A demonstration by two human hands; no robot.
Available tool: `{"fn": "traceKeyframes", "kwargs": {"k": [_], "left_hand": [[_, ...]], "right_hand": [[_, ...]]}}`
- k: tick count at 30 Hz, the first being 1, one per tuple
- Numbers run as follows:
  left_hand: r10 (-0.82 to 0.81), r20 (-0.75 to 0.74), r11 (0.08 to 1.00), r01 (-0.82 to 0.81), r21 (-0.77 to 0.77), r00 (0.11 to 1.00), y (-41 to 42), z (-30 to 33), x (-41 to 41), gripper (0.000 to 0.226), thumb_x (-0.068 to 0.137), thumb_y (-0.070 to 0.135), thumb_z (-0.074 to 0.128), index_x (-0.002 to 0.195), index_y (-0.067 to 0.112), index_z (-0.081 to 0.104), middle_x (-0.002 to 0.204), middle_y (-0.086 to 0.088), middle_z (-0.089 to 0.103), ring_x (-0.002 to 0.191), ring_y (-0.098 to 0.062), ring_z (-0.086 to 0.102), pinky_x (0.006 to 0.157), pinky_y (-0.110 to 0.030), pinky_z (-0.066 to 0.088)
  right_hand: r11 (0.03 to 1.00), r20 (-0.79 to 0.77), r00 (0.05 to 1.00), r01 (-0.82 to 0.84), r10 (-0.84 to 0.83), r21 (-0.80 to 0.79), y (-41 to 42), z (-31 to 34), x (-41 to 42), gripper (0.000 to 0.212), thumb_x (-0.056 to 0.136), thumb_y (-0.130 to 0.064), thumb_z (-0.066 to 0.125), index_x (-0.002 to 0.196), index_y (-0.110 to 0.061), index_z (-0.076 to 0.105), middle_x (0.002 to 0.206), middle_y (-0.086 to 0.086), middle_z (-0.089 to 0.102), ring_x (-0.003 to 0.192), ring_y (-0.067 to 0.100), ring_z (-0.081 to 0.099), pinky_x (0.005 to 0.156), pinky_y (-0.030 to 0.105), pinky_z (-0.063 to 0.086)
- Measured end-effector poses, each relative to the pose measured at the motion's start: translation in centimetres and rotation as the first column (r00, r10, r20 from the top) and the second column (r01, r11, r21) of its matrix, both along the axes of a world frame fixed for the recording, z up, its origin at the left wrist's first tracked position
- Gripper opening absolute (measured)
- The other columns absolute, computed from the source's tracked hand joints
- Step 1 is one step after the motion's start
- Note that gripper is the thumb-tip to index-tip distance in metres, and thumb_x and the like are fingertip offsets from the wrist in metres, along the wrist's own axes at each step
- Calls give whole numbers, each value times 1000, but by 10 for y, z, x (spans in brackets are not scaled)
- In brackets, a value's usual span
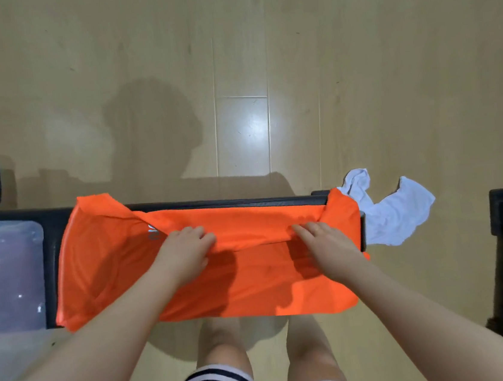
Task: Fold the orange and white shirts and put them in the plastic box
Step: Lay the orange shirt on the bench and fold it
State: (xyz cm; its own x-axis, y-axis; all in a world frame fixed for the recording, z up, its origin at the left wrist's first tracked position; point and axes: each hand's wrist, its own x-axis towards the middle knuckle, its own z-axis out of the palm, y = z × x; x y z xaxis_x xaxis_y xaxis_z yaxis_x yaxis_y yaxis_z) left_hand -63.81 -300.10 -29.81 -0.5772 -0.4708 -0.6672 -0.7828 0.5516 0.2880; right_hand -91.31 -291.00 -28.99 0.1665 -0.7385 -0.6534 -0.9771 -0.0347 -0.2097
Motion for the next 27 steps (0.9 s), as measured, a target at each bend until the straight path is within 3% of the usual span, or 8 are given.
{"fn": "traceKeyframes", "kwargs": {"k": [2,5,8,12,15,20,23,27], "left_hand": [[-12,89,1000,11,8,996,21,6,-7,41,72,38,59,107,18,62,99,-11,64,91,-33,63,74,-38,49],[59,-18,990,-61,-127,998,40,5,-32,46,66,44,43,93,16,68,84,-9,68,71,-29,66,59,-34,54],[124,-167,973,-153,-176,978,42,-1,-81,42,70,36,40,94,13,66,86,-9,68,72,-28,67,59,-33,54],[163,-242,971,-199,-132,957,40,-15,-150,41,73,36,40,92,10,65,84,-11,67,69,-31,66,55,-35,53],[202,-273,969,-233,-87,941,44,-22,-192,44,76,41,41,93,8,65,84,-13,65,70,-33,65,53,-36,52],[407,-199,907,-421,-33,892,53,-27,-224,36,87,30,56,117,10,54,109,-13,58,103,-34,55,76,-43,45],[425,-132,902,-431,-22,896,51,-28,-229,26,89,25,51,113,14,51,111,-8,58,107,-30,53,79,-41,43],[427,-103,904,-425,45,898,44,-15,-230,17,88,19,51,104,12,52,107,-10,57,103,-31,54,75,-39,42]], "right_hand": [[993,82,992,94,-100,73,11,-3,-7,55,86,-16,50,139,-17,36,147,10,36,133,30,35,103,40,37],[906,182,907,404,-380,-126,4,-10,-26,46,87,-17,47,132,-9,46,144,18,39,132,36,35,111,44,30],[739,181,750,660,-637,-135,-16,-27,-63,39,93,-16,42,131,-12,48,142,13,43,130,32,38,108,41,29],[523,205,482,798,-852,299,-40,-49,-108,39,96,-13,34,132,-14,48,122,11,58,95,18,55,80,25,44],[365,171,325,759,-930,540,-49,-61,-124,32,95,-13,43,126,-12,53,104,8,61,78,9,51,53,9,39],[214,145,161,615,-976,758,-43,-91,-144,22,90,-23,54,108,-15,63,86,-3,65,76,9,57,73,24,40],[235,220,105,641,-970,731,-42,-91,-143,13,91,-14,55,80,-17,61,70,-1,62,55,3,57,54,18,42],[456,427,255,750,-868,480,-41,-76,-146,21,87,-7,55,71,-18,49,69,1,49,57,12,45,49,17,36]]}}
